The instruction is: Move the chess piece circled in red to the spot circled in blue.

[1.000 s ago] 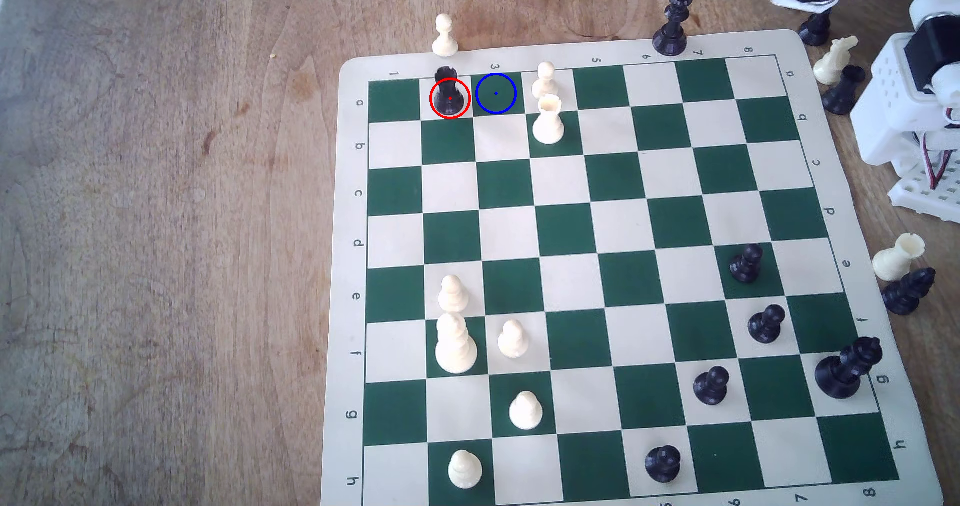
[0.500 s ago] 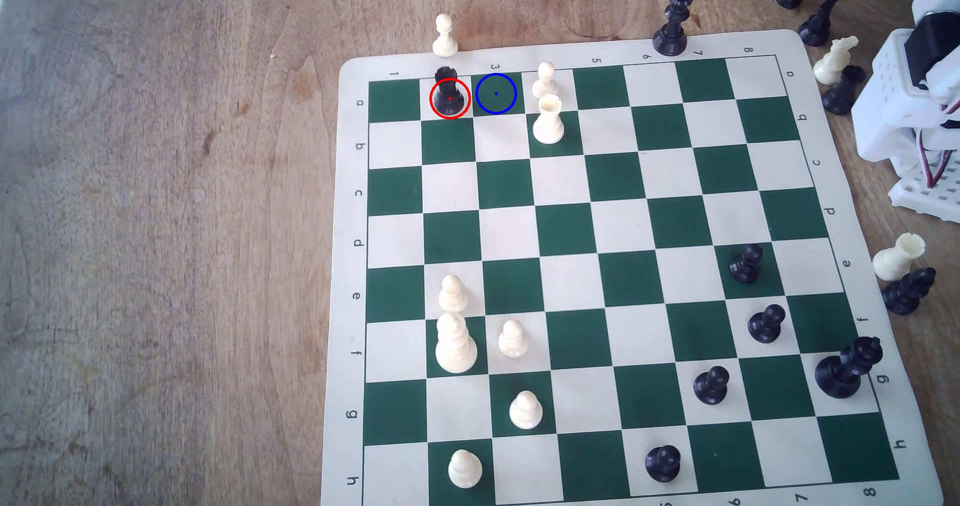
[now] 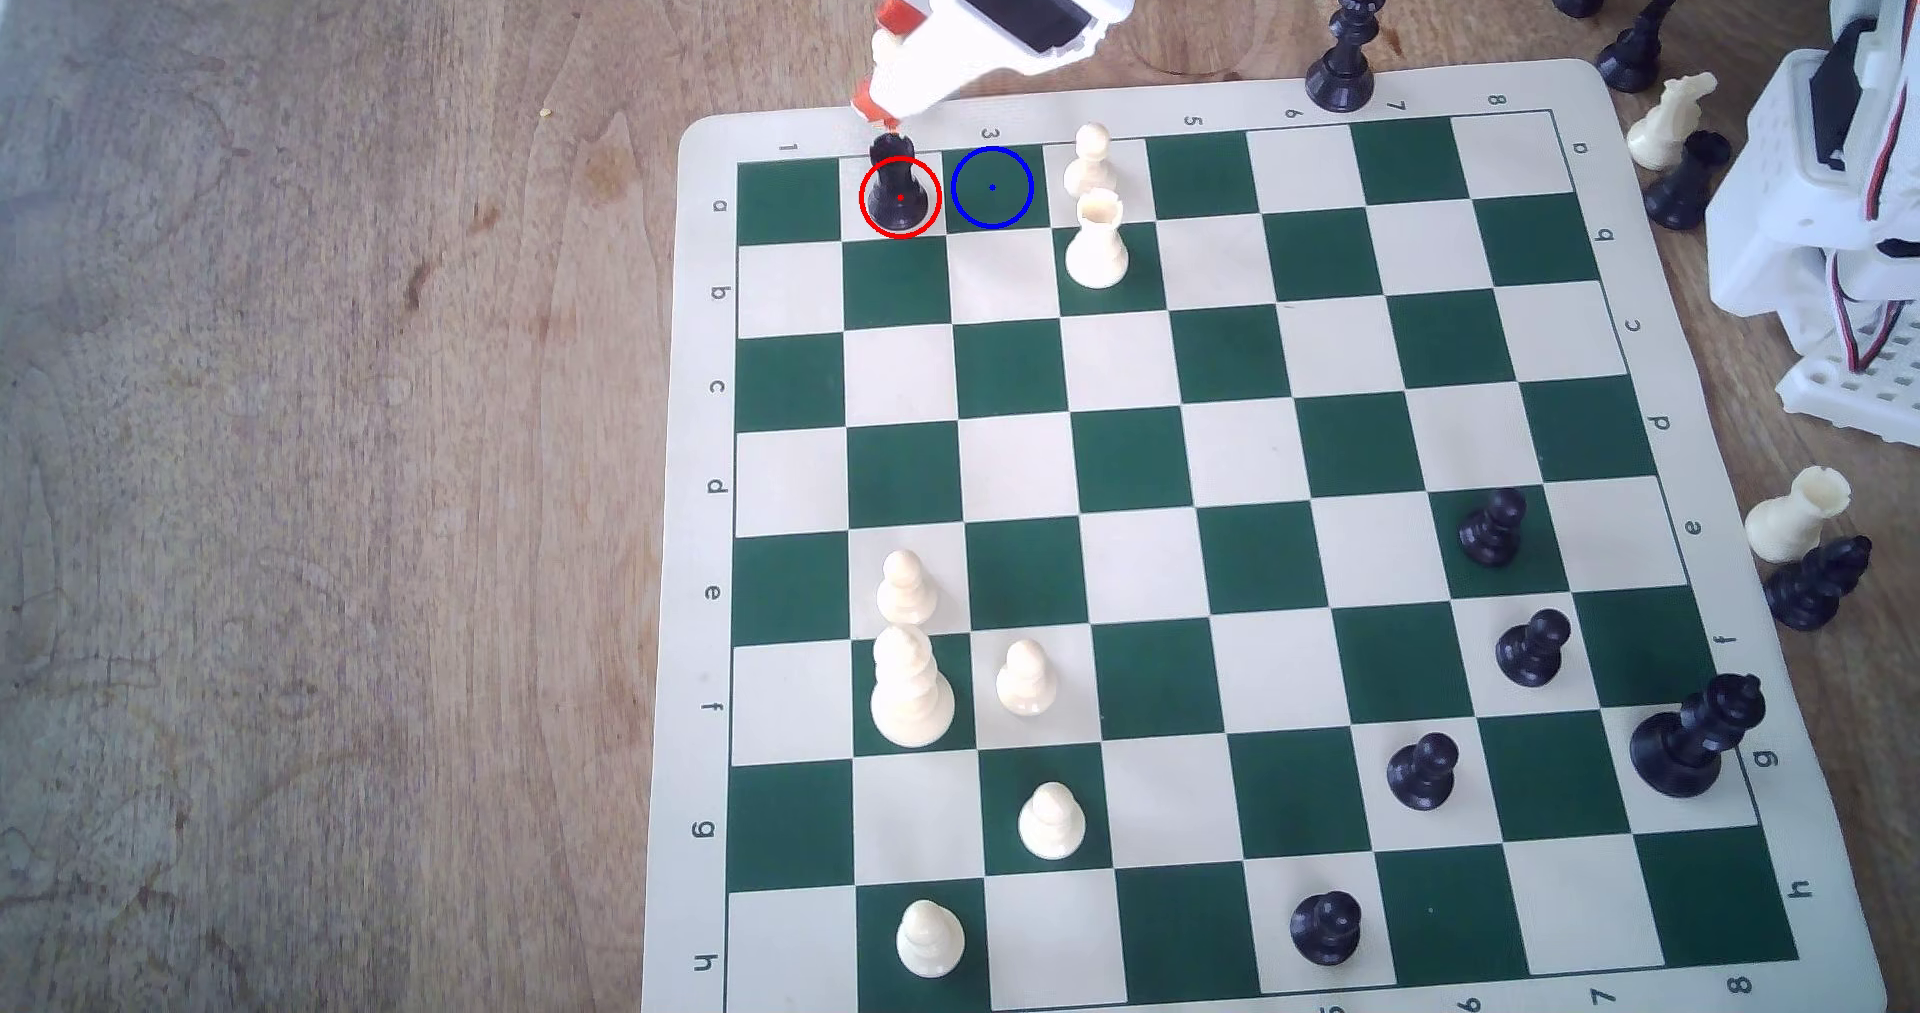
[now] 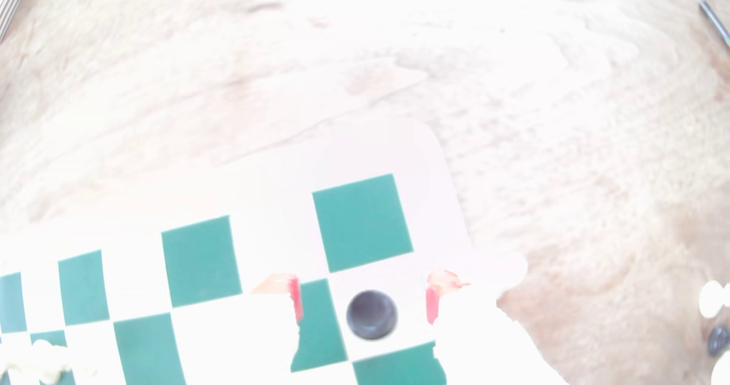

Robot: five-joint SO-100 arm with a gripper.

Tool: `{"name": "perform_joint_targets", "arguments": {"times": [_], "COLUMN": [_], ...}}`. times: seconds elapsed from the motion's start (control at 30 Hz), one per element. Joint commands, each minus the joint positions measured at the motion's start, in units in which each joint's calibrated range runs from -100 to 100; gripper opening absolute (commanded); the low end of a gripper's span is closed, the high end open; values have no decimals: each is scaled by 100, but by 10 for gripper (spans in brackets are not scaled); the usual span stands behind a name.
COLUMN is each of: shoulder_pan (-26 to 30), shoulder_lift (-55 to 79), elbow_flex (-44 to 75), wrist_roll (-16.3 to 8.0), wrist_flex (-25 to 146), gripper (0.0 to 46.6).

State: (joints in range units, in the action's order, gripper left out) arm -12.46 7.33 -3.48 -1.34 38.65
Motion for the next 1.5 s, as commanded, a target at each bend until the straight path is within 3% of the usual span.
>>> {"name": "perform_joint_targets", "arguments": {"times": [0.0, 0.37, 0.7, 1.47], "shoulder_pan": [-134, -119, -1, 14], "shoulder_lift": [-63, 345, 574, 965], "elbow_flex": [94, -33, -33, -160], "wrist_roll": [0, 34, -132, -186], "wrist_flex": [-187, -269, -597, -965], "gripper": [180, 178, 181, 188]}}
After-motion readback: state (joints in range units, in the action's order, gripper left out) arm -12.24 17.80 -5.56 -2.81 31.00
